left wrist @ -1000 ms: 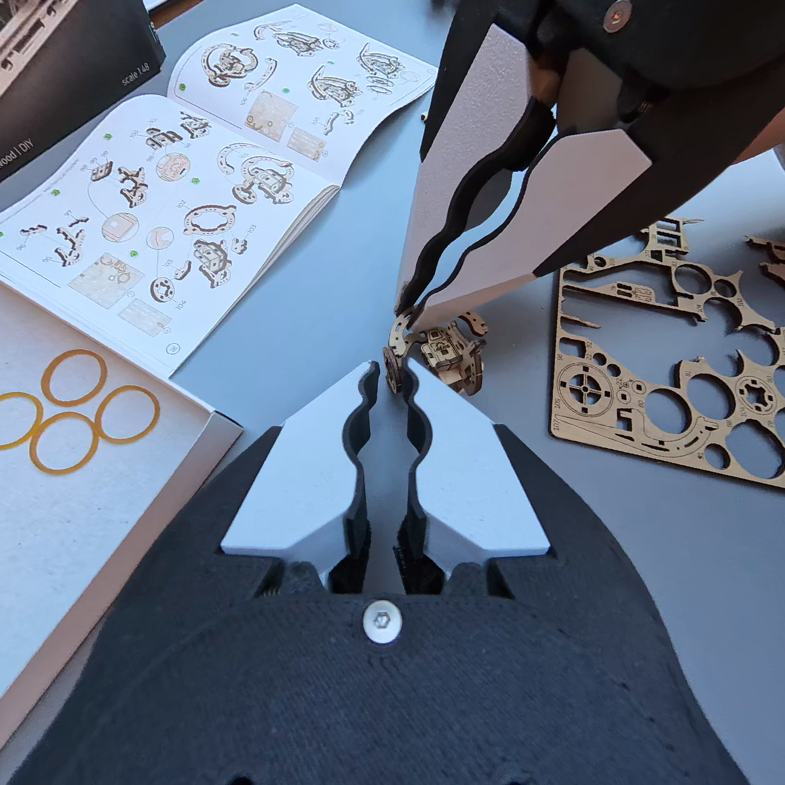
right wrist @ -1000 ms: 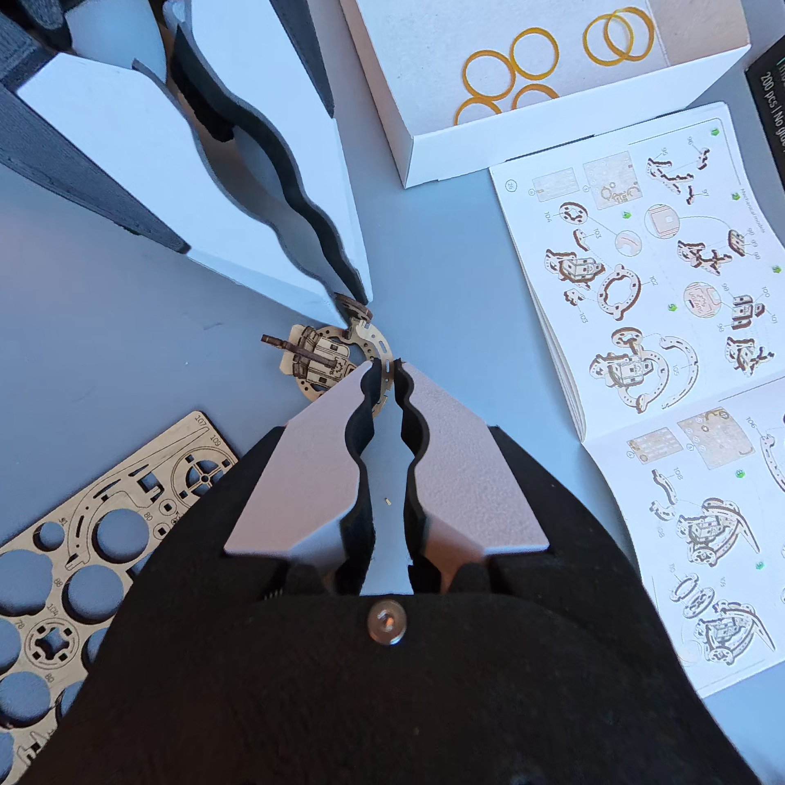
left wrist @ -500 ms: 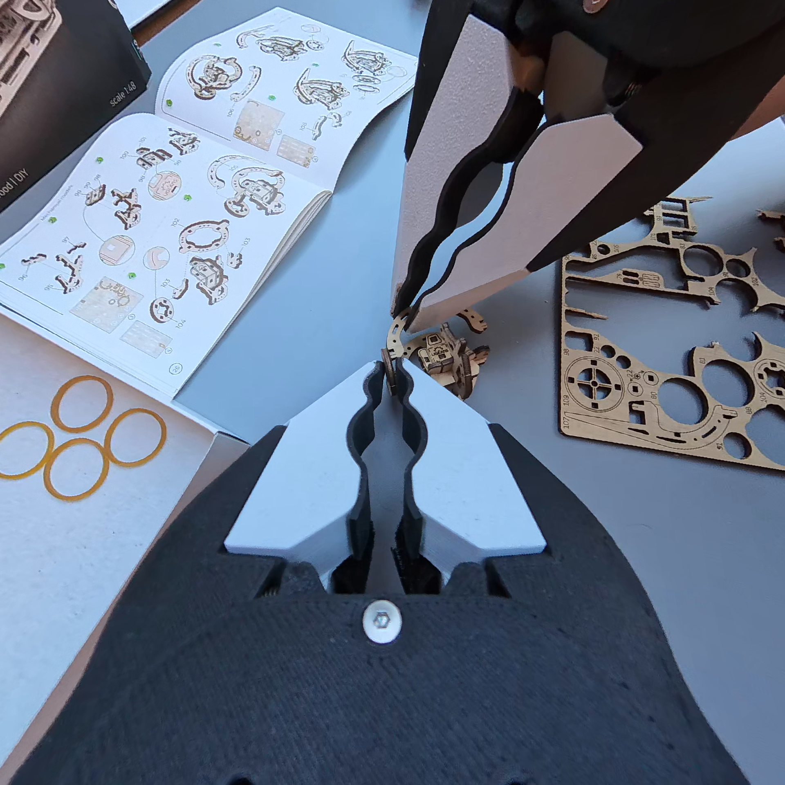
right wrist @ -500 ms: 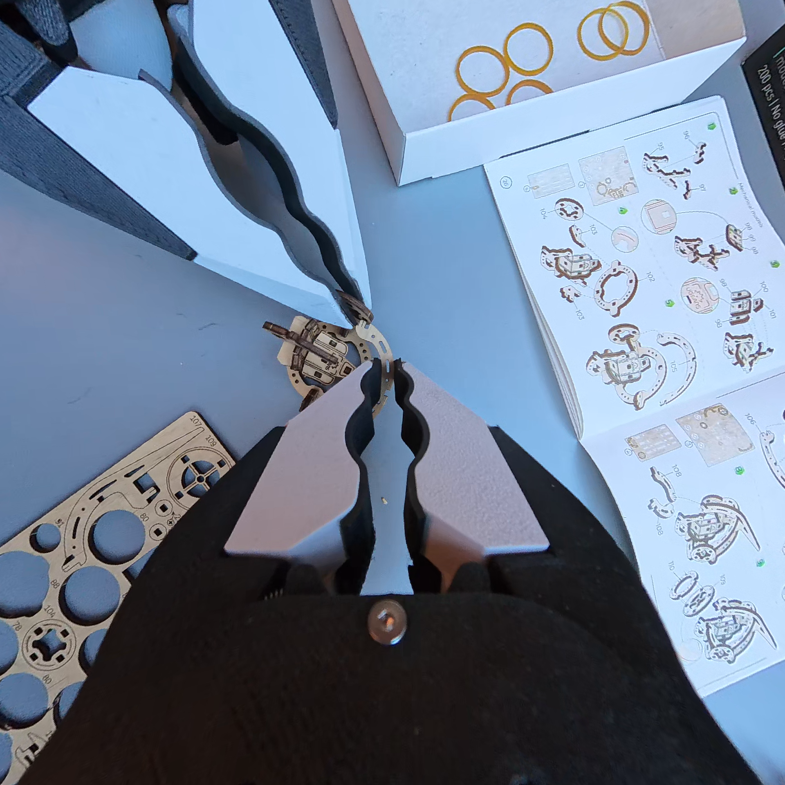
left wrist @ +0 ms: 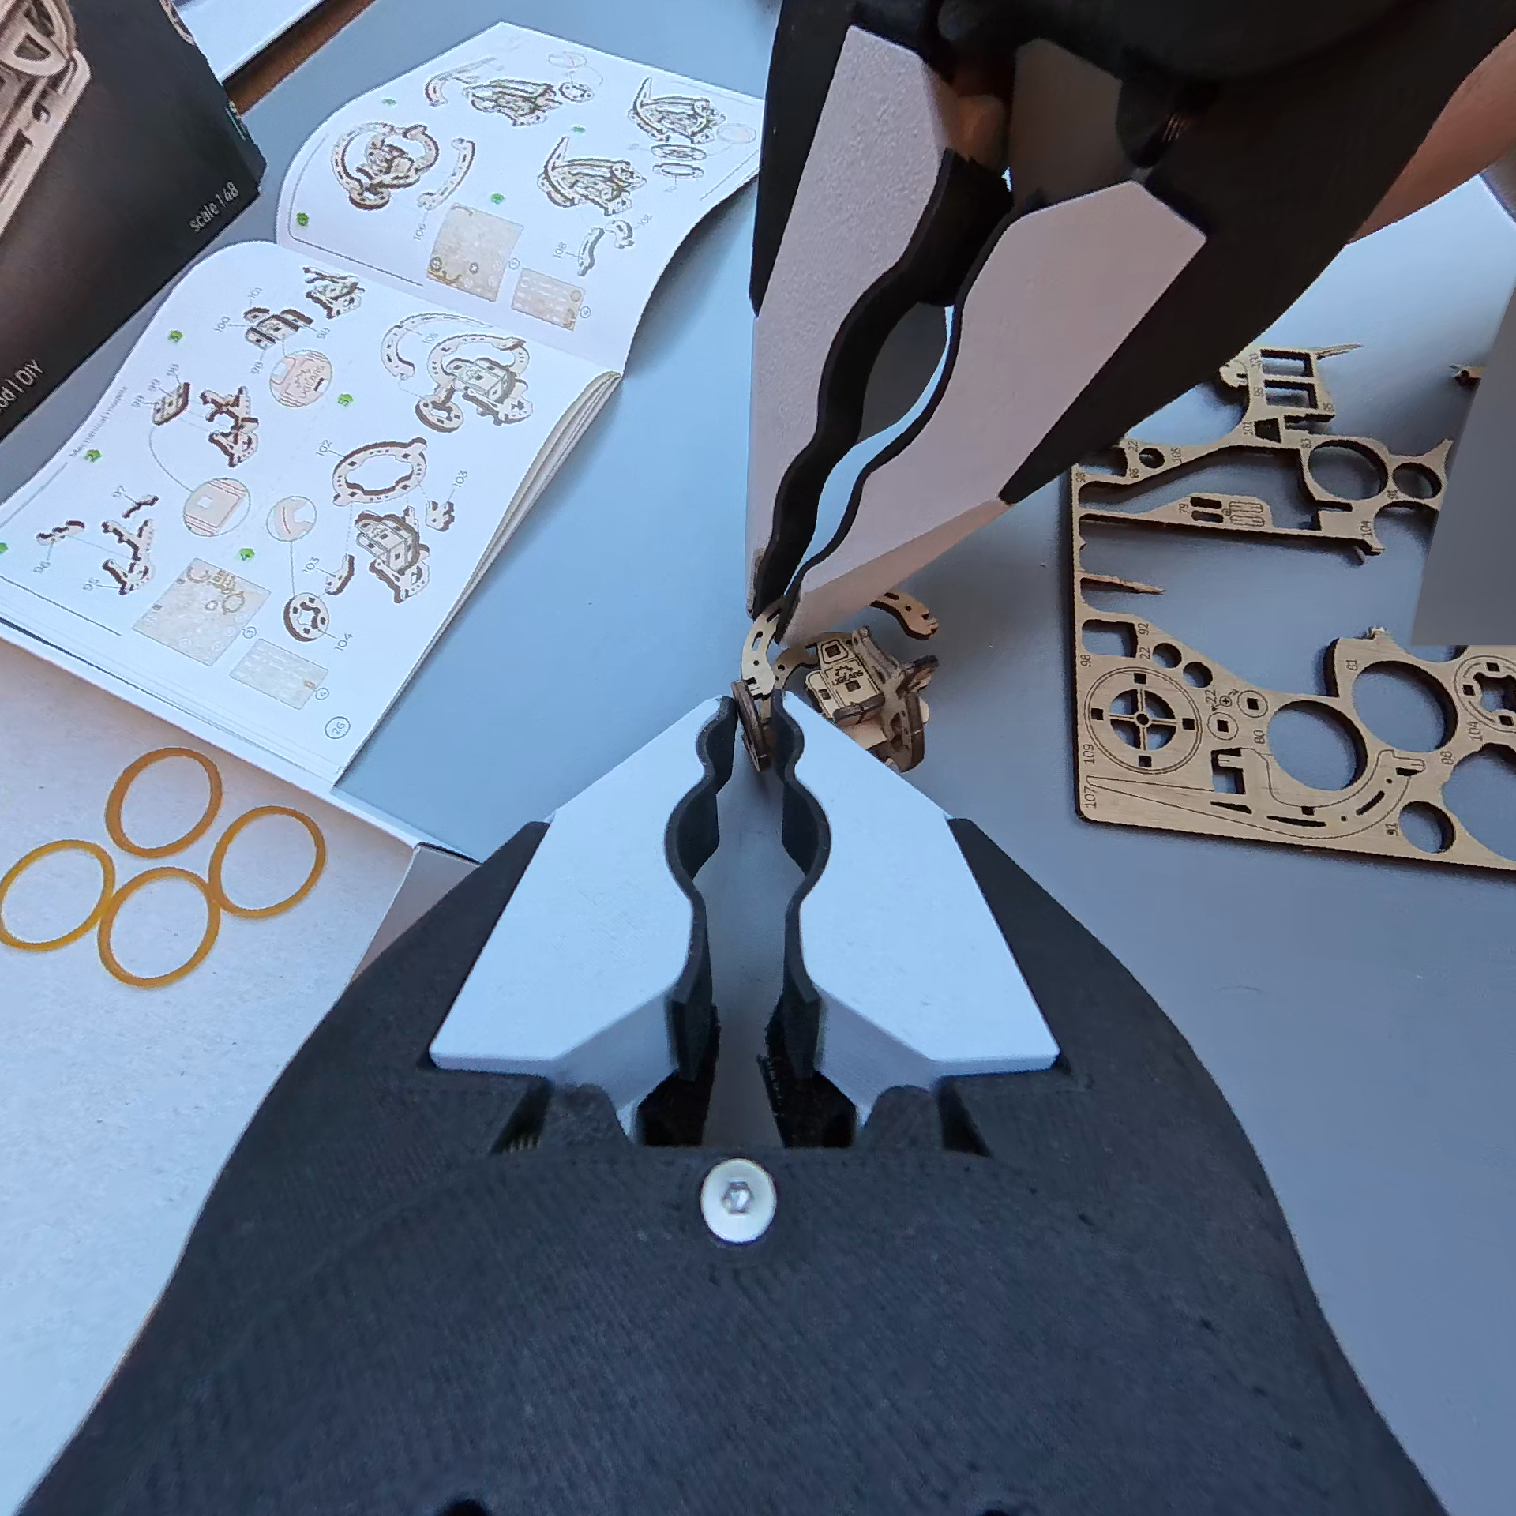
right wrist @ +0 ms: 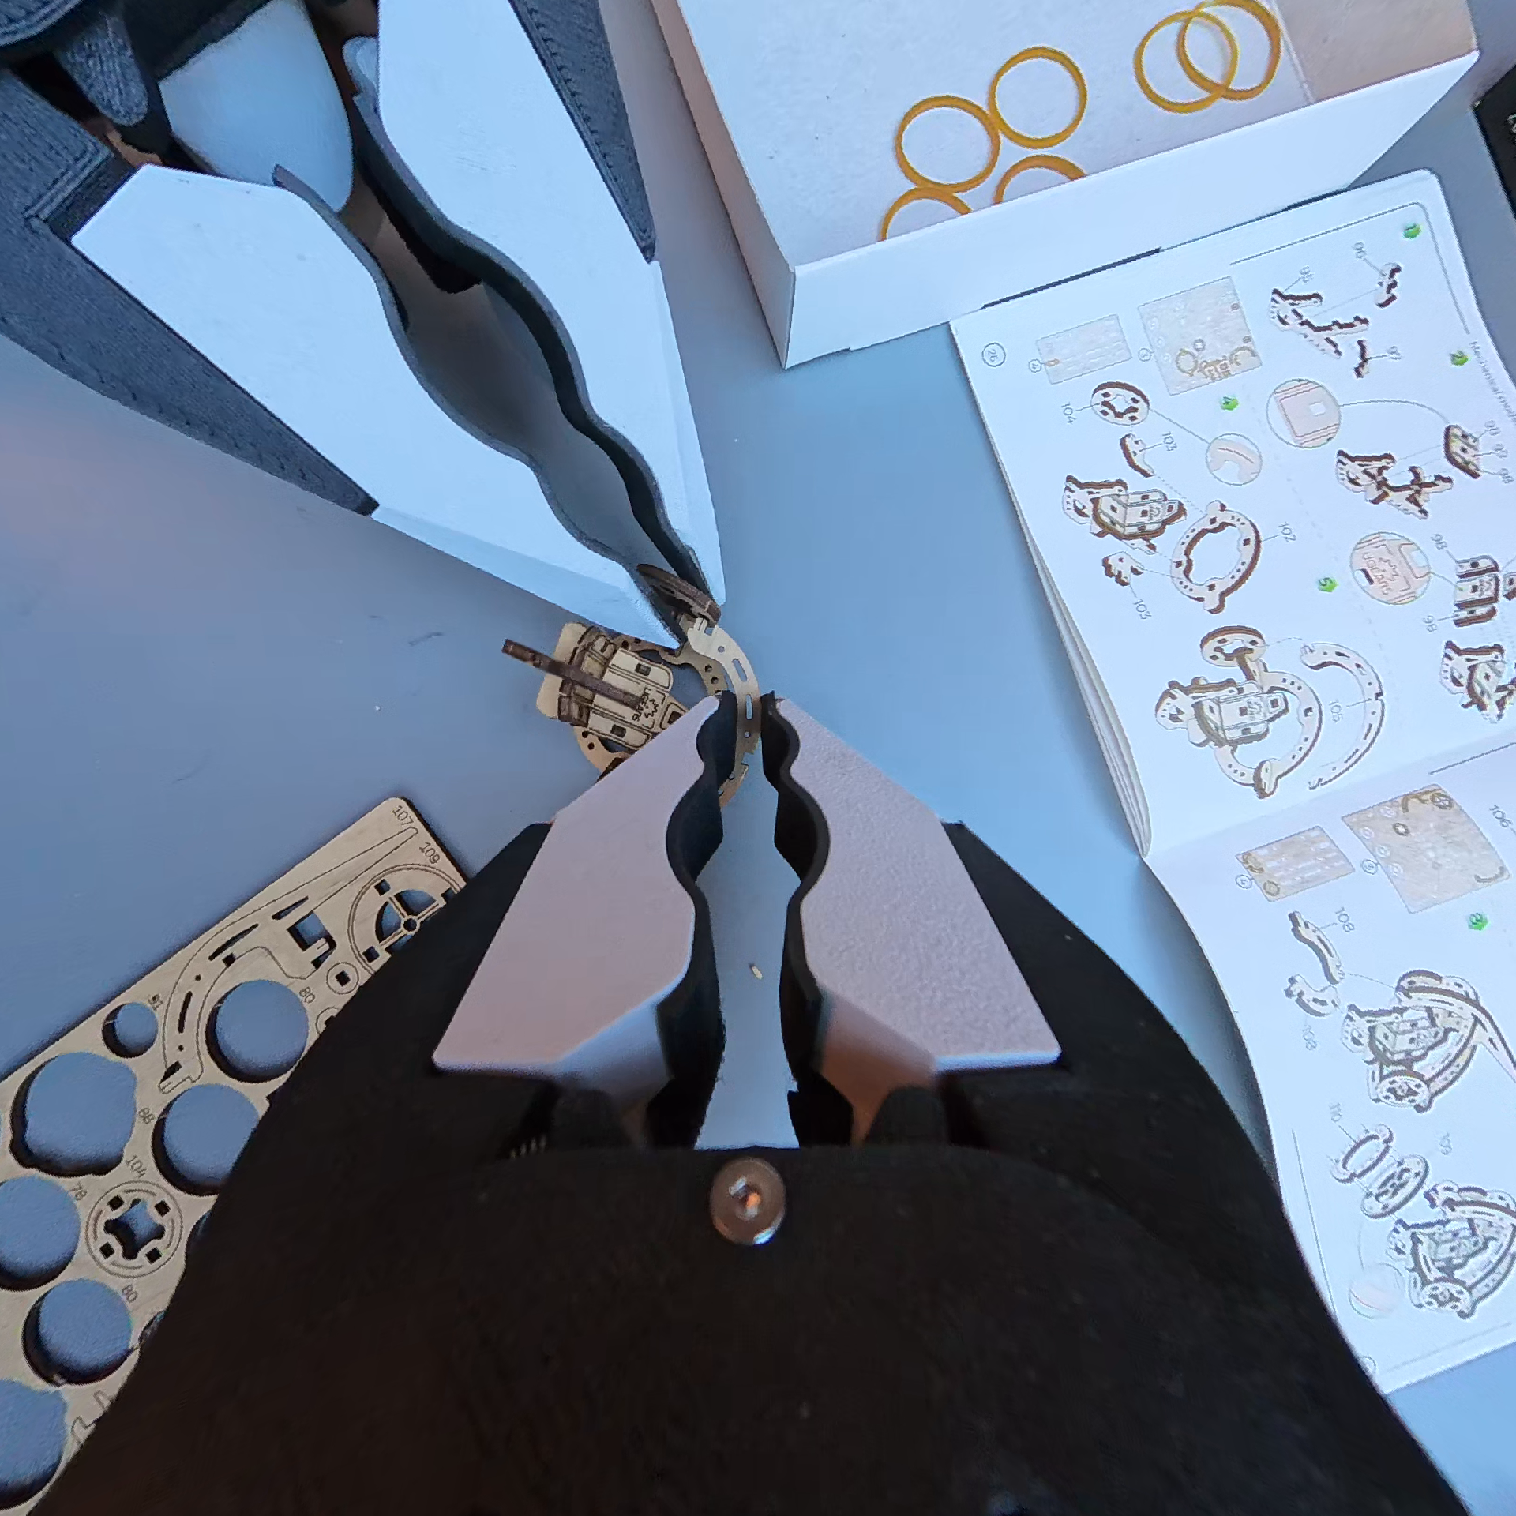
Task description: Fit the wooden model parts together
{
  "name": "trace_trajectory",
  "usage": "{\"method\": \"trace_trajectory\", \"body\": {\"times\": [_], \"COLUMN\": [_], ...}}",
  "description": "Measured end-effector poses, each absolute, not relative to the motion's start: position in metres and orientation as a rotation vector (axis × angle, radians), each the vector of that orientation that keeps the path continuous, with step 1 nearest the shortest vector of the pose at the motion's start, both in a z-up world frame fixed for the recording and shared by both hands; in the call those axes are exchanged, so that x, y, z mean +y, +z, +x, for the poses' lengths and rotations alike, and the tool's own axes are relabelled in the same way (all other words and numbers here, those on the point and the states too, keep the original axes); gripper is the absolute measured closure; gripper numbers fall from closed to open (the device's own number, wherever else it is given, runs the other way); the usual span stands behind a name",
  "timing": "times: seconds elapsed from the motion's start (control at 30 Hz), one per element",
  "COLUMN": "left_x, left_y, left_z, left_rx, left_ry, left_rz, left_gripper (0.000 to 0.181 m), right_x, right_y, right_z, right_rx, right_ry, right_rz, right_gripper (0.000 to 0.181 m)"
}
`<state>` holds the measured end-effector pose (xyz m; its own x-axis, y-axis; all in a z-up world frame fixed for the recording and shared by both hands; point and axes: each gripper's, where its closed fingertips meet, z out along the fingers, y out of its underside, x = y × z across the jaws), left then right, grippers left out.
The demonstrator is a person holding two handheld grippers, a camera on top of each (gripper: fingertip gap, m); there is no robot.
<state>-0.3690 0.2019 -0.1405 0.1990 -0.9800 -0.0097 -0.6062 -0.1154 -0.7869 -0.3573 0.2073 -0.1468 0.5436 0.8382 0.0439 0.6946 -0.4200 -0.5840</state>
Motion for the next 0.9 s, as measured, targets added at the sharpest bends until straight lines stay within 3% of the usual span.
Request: {"method": "trace_trajectory", "body": {"times": [0.03, 0.9], "left_x": [0.2017, 0.2021], "left_y": [-0.1405, -0.1394], "left_z": [-0.3690, -0.3712], "left_rx": [1.483, 1.480], "left_ry": [-0.711, -0.663], "left_rz": [-1.808, -1.789], "left_gripper": [0.175, 0.174], "right_x": [0.2073, 0.2075], "right_y": [-0.1466, -0.1446], "right_z": [-0.3573, -0.3598], "right_rx": [-1.234, -1.198], "right_ry": [0.343, 0.381], "right_rz": [-2.232, -2.239], "right_gripper": [0.177, 0.177]}}
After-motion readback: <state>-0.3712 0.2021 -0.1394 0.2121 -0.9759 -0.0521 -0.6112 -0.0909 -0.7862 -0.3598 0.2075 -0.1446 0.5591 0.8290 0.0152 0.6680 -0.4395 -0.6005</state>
